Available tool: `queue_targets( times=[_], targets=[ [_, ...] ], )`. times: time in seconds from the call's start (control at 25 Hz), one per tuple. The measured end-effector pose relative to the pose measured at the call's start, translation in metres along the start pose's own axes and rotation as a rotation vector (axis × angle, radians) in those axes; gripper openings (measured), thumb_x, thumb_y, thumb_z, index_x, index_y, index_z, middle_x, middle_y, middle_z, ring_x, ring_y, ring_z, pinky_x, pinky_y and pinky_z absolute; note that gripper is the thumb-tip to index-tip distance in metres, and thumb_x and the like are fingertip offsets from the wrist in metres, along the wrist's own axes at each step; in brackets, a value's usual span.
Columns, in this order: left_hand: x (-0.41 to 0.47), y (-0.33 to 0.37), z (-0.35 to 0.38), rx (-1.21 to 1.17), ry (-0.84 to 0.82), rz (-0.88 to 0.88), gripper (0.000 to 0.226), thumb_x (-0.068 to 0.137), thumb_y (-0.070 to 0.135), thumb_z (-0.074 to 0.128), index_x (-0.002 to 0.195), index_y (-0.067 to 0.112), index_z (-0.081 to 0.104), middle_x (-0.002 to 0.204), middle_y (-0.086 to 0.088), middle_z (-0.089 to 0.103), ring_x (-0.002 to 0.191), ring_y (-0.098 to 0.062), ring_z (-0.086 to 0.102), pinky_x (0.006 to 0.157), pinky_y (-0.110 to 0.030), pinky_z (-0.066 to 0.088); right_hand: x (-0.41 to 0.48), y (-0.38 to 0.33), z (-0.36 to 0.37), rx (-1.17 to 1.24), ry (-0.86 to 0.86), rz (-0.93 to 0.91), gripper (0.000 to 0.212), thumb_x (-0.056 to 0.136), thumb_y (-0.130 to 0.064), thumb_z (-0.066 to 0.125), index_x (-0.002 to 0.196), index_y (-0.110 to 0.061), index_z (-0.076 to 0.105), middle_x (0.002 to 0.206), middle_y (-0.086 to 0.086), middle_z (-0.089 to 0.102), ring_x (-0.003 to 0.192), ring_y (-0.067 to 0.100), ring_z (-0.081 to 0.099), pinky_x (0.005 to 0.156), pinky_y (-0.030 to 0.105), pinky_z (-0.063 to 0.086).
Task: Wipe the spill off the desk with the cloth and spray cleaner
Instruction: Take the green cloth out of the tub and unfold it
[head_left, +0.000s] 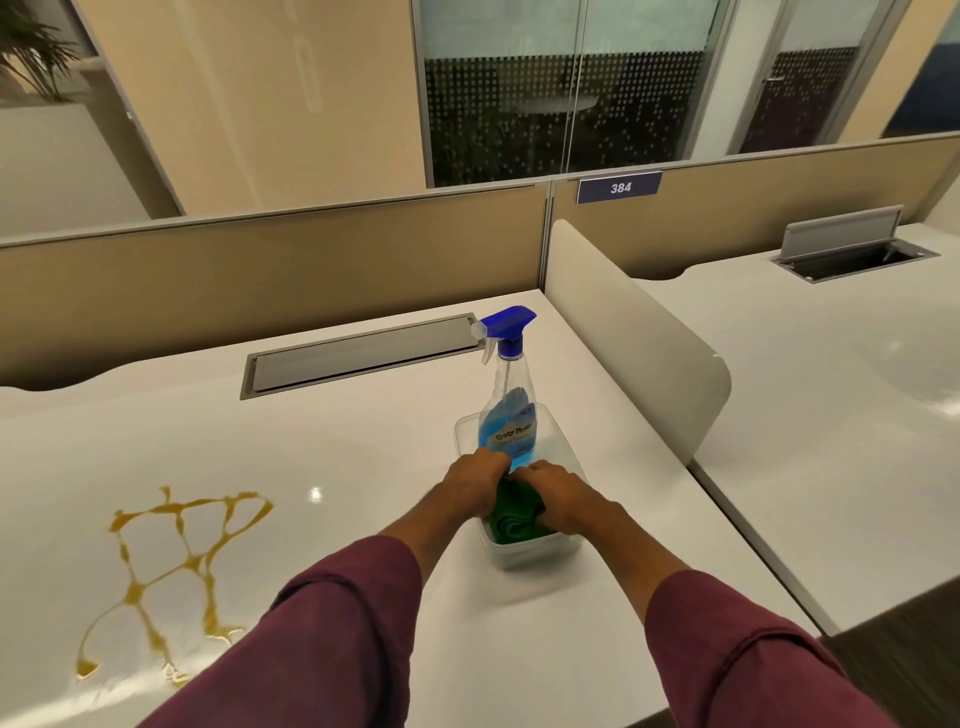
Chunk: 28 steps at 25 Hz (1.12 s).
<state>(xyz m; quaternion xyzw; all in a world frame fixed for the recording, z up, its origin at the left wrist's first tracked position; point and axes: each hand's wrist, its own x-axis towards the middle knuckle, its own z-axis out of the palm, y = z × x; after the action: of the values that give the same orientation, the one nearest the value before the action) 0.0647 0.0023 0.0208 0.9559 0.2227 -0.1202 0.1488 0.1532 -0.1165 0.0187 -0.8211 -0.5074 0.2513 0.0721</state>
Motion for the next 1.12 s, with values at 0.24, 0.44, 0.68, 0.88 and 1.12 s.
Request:
queue_targets(
  times=[0.24, 0.44, 0.68, 0.88, 1.12],
  targets=[
    [-0.006, -0.008, 0.001, -0.26, 0.044, 0.142, 0.037, 0.085, 0.021, 0.071, 0.119, 0.011, 0.06, 0.119, -0.01, 0.065, 0.109, -0.027, 0.06, 0.096, -0.04, 0.051, -0.006, -0.001, -0.021, 0.216, 0.22, 0.016, 0.038, 0.085, -0.012, 0.062, 0.123, -0.012, 0.058, 0.122, 0.013, 0.063, 0.109, 0.029, 0.06, 0.097, 0.036, 0.049],
    [-0.028, -0.02, -0.034, -0.856, 0.008, 0.197, 0.026, 0.092, 0.016, 0.06, 0.118, 0.017, 0.061, 0.114, -0.006, 0.065, 0.109, -0.024, 0.06, 0.093, -0.032, 0.052, -0.01, 0.003, -0.061, 0.574, 0.236, 0.005, 0.027, 0.087, -0.019, 0.062, 0.113, -0.013, 0.061, 0.1, 0.008, 0.065, 0.088, 0.022, 0.063, 0.062, 0.02, 0.054],
    [-0.059, -0.03, -0.08, -1.216, 0.043, 0.258, 0.03, 0.099, 0.021, 0.05, 0.127, 0.027, 0.054, 0.121, 0.004, 0.064, 0.112, -0.01, 0.061, 0.078, -0.022, 0.056, -0.017, -0.014, -0.108, 0.744, 0.162, -0.149, 0.029, 0.091, -0.039, 0.059, 0.104, -0.015, 0.066, 0.086, 0.0, 0.065, 0.079, 0.016, 0.056, 0.057, 0.02, 0.043],
    [-0.081, -0.051, -0.113, -1.399, 0.09, 0.281, 0.027, 0.098, 0.022, 0.05, 0.124, 0.023, 0.058, 0.119, 0.001, 0.068, 0.112, -0.017, 0.064, 0.08, -0.032, 0.057, -0.026, -0.047, -0.127, 0.811, 0.102, -0.311, 0.036, 0.077, -0.04, 0.071, 0.113, -0.039, 0.062, 0.112, -0.014, 0.07, 0.103, 0.003, 0.065, 0.074, 0.015, 0.054],
    [-0.111, -0.08, -0.125, -1.401, 0.43, 0.138, 0.025, 0.095, 0.018, 0.057, 0.119, 0.012, 0.059, 0.111, -0.007, 0.067, 0.105, -0.023, 0.064, 0.085, -0.041, 0.056, -0.011, -0.111, -0.122, 0.837, 0.24, -0.42, 0.036, 0.076, -0.023, 0.079, 0.109, -0.028, 0.064, 0.098, -0.006, 0.074, 0.094, 0.013, 0.07, 0.071, 0.02, 0.057]
  ],
)
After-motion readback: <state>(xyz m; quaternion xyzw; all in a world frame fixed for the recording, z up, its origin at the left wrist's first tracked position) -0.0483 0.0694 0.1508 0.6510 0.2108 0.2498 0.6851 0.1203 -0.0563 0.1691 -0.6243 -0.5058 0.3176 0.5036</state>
